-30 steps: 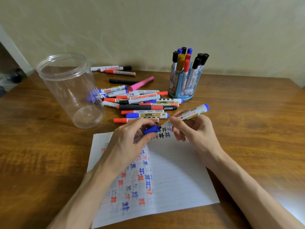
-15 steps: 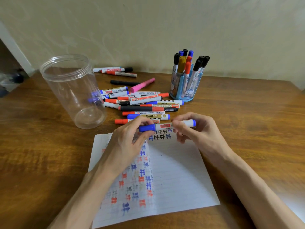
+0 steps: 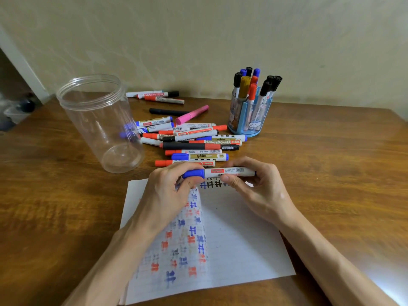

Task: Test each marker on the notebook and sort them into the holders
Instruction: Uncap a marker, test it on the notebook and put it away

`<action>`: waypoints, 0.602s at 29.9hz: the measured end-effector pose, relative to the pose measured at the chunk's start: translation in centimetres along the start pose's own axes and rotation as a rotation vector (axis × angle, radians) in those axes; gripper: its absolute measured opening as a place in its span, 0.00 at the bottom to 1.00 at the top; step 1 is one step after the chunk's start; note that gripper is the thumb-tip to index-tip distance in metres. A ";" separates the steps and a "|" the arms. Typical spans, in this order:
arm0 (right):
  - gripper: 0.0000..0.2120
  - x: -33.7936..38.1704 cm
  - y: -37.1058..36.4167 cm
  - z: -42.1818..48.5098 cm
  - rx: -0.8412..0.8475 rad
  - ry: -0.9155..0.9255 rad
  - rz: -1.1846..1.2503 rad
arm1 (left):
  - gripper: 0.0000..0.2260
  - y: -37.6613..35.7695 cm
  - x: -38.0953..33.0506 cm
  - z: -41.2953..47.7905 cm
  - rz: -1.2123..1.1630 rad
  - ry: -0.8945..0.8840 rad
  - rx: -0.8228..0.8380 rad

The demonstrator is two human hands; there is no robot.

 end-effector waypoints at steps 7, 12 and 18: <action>0.16 -0.4 -0.6 -0.1 -0.063 0.021 -0.080 | 0.10 0.0 -0.1 0.0 0.014 0.010 -0.009; 0.15 -0.3 -0.9 -0.1 -0.034 0.005 -0.028 | 0.11 0.2 0.2 -0.2 -0.011 0.030 0.019; 0.13 -0.2 -0.3 1.1 -0.068 0.038 0.048 | 0.10 0.5 -0.1 0.7 -0.210 0.130 0.040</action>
Point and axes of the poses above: each hand's wrist, its own z-axis towards the middle knuckle, its own y-axis out of the back of the hand, x = y × z, the point moved 5 cm from there along z, towards the middle knuckle, and after that the axes turned 1 degree about z, right-handed, at the moved point
